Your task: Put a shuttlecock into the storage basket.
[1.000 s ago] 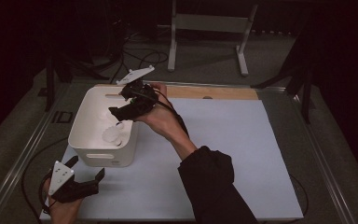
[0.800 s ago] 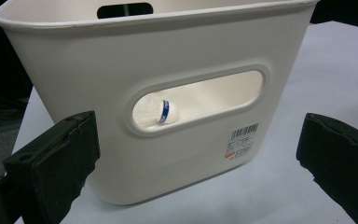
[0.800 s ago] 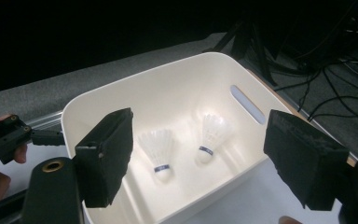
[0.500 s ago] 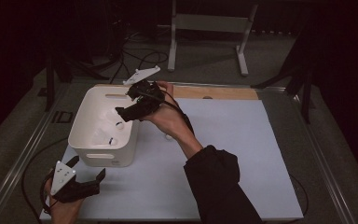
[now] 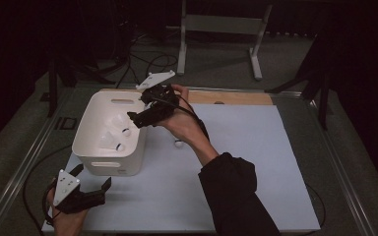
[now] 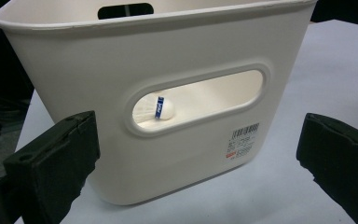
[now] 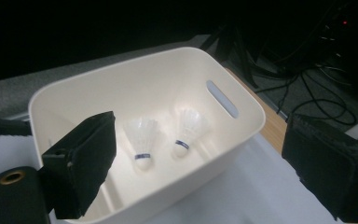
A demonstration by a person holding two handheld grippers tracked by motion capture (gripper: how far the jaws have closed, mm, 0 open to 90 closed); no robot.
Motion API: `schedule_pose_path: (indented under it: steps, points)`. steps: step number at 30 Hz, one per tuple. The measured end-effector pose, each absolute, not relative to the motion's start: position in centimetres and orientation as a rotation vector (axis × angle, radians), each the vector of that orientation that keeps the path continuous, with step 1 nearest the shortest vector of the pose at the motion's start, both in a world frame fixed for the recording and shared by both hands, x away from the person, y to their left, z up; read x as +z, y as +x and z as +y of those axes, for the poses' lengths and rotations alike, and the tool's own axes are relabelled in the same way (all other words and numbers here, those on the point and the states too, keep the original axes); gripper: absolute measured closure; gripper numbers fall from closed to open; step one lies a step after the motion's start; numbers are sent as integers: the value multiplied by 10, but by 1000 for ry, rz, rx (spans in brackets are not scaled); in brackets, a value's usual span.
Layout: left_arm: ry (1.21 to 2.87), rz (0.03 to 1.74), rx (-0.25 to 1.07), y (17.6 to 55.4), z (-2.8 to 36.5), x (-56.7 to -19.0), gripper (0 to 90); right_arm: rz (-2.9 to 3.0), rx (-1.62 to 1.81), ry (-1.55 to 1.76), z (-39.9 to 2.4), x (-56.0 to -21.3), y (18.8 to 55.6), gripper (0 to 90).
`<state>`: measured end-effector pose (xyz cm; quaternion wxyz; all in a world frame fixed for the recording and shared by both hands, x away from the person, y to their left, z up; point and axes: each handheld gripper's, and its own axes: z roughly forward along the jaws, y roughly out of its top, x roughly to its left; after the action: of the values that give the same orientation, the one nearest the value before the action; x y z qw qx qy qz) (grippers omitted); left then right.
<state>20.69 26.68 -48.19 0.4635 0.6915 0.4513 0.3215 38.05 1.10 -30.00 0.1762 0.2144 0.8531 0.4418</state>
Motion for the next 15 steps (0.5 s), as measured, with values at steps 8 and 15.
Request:
schedule_pose_path:
  steps: [8,15]
  points:
    - [1694,1111,789,207,266,-482,2,2390,1208,628,1,-308,385,97]
    - [1693,1107,794,207,266,-482,1,2364,1167,662,-11,-316,393,91]
